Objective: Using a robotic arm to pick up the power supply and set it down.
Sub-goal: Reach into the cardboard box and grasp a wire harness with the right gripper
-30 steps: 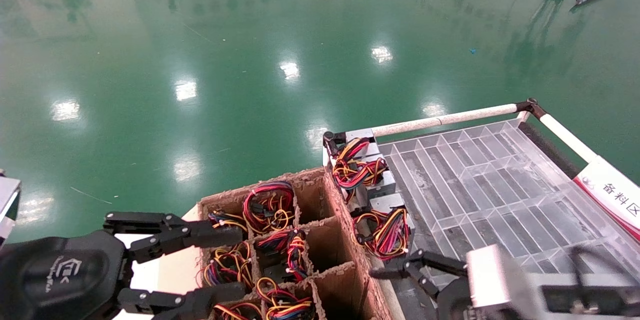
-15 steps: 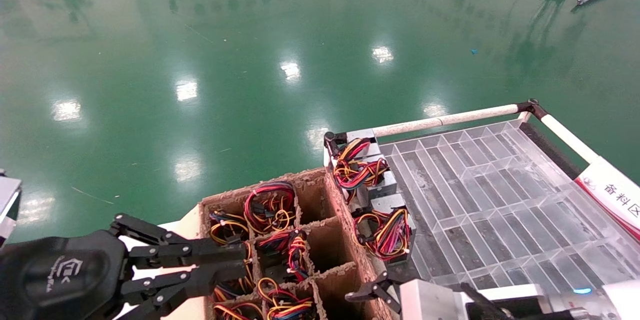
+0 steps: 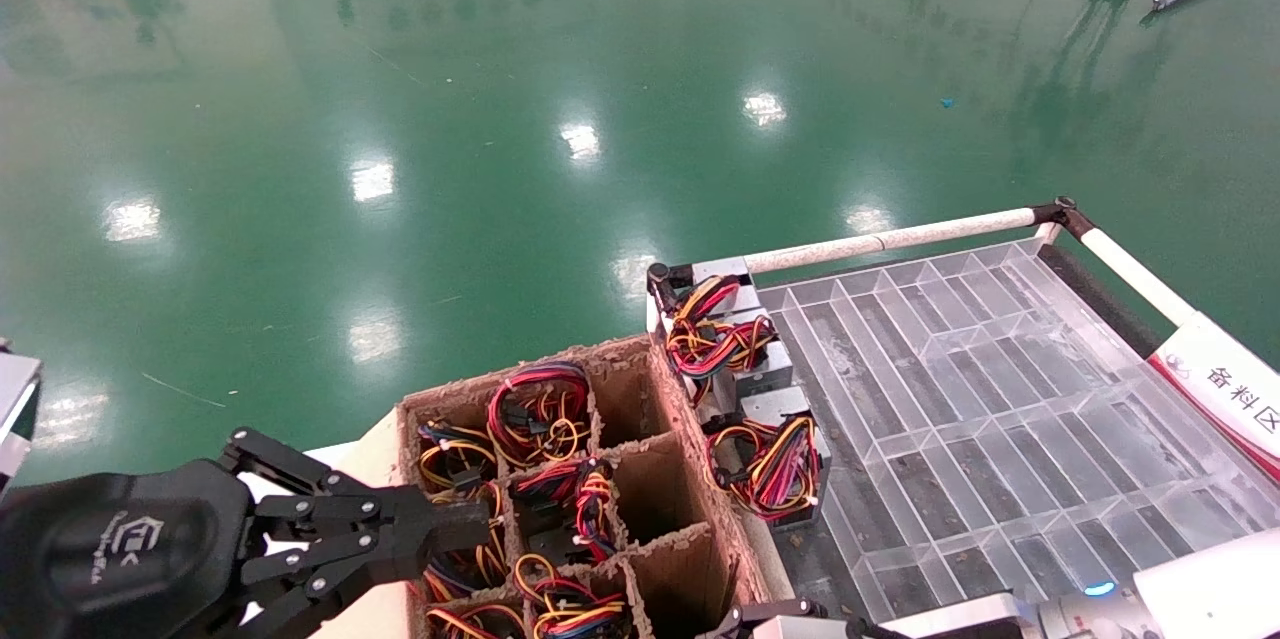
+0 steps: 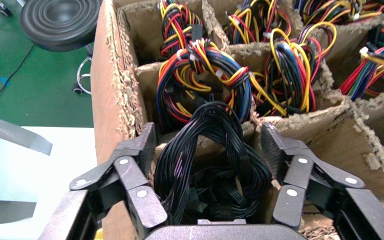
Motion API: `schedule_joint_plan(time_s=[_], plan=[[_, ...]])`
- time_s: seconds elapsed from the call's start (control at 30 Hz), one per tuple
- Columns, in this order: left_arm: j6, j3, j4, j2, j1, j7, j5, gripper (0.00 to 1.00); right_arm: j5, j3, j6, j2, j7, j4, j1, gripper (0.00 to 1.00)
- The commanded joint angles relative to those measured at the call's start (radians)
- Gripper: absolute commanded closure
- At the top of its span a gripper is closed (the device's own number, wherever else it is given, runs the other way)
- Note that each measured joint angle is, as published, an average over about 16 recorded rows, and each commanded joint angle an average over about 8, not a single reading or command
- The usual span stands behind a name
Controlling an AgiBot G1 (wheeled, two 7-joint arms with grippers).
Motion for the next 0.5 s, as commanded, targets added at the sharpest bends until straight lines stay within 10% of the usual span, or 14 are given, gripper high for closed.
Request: schedule_joint_plan(time_s=[0.03, 0.2, 0.4, 0.5], plan=[[0.0, 0.0, 0.0, 0.0, 0.0, 0.0, 0.0, 0.99, -0.008, -0.004, 0.0, -0.002, 0.005, 0.0, 0.003, 1.0], [0.0, 0.0, 0.0, 0.0, 0.0, 0.0, 0.0, 0.82, -0.016, -0.009, 0.0, 0.002, 0.009, 0.001, 0.007, 1.0], [0.0, 0.0, 0.0, 0.0, 0.0, 0.0, 0.0, 0.14, -0.025, -0.015, -0.005, 0.008, 0.0, 0.001, 0.011, 1.0], [0.0, 0.0, 0.0, 0.0, 0.0, 0.0, 0.0, 0.0, -0.024, -0.015, -0.004, 0.013, -0.003, 0.001, 0.011, 1.0]])
